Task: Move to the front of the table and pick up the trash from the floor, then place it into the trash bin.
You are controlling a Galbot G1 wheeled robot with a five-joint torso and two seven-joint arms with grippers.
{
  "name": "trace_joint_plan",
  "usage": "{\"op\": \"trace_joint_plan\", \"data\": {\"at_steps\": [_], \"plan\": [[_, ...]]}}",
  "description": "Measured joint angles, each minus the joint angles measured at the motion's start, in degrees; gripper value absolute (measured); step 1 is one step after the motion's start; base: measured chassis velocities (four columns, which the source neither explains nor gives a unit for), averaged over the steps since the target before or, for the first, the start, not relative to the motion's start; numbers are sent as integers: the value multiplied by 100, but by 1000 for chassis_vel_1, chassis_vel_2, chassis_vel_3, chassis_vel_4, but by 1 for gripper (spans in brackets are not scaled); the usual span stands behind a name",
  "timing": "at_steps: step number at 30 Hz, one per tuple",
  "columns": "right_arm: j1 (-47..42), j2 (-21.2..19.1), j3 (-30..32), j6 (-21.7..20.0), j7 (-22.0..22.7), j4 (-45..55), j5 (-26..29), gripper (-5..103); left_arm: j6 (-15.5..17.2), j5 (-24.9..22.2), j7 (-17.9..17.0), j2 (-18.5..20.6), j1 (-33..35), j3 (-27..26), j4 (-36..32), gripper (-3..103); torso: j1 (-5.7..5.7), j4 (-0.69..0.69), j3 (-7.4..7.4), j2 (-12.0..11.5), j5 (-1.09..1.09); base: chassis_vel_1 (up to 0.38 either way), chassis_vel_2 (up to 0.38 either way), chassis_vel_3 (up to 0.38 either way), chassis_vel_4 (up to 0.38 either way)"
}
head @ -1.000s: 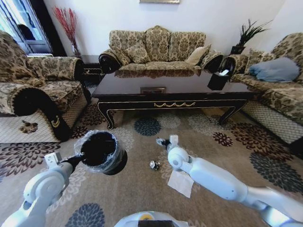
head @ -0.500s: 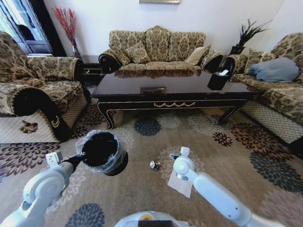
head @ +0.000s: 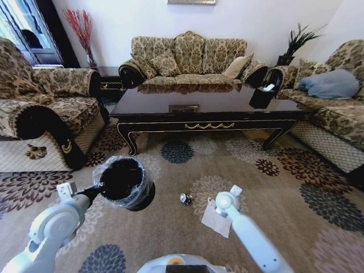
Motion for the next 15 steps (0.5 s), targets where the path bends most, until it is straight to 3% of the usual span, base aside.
{"op": "trace_joint_plan", "data": {"at_steps": [9, 15], "plan": [[103, 364, 468, 157, -6, -775, -211, 100, 0, 0, 0, 7, 49, -29, -38, 2, 0, -2, 0, 0, 0, 0, 0, 0, 0], [259, 370, 703, 321, -361, -1286, -232, 100, -2, 0, 0, 27, 60, -31, -38, 2, 0, -2, 0, 0, 0, 0, 0, 0, 0]]}}
